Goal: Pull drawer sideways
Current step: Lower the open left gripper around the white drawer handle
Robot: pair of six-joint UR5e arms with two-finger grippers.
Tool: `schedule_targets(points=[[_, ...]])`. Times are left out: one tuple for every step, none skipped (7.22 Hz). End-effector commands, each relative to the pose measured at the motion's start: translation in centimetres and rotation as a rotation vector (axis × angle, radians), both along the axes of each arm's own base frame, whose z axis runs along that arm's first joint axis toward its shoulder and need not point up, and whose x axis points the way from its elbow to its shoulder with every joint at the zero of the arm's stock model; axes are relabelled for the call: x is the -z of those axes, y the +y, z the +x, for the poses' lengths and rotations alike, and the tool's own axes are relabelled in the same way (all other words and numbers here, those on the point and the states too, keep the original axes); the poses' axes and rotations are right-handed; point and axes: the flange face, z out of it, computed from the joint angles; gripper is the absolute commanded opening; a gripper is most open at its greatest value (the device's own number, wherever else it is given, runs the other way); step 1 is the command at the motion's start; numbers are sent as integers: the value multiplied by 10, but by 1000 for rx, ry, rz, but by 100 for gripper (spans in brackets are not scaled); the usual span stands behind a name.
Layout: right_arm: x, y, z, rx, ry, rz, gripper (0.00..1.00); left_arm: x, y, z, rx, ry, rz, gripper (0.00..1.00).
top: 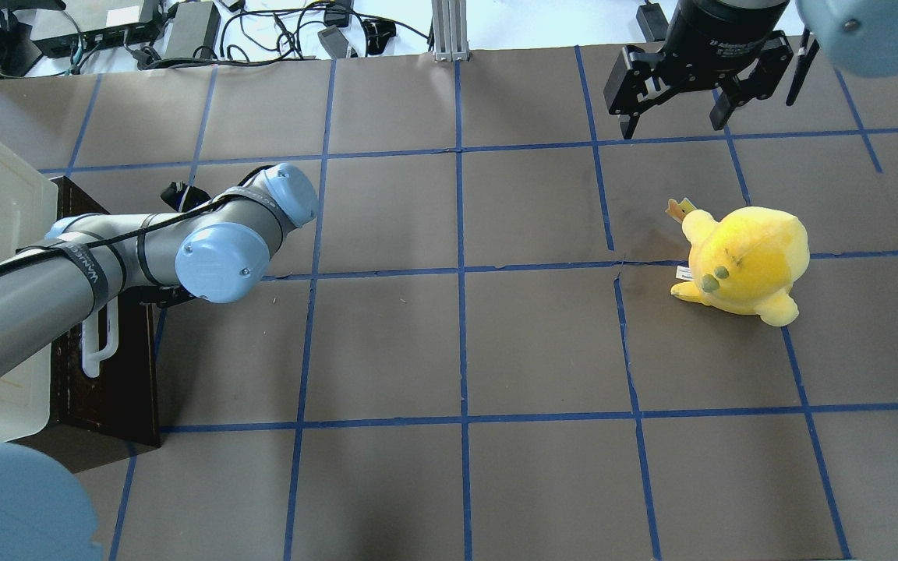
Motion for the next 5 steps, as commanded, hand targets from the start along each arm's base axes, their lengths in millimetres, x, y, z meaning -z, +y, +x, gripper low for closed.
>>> schedule_targets(points=[[0,0,0,0,0,0,100,3,-1,-1,0,0,3,71],[1,-1,0,0,0,1,100,2,-1,-4,7,0,1,71],[0,0,0,0,0,0,100,1,0,-19,42,-6,1,71],[0,0,0,0,0,0,100,-2,1,-21,47,-7,-5,71],[0,0,0,0,0,0,100,-4,0,-21,47,-7,-8,71]])
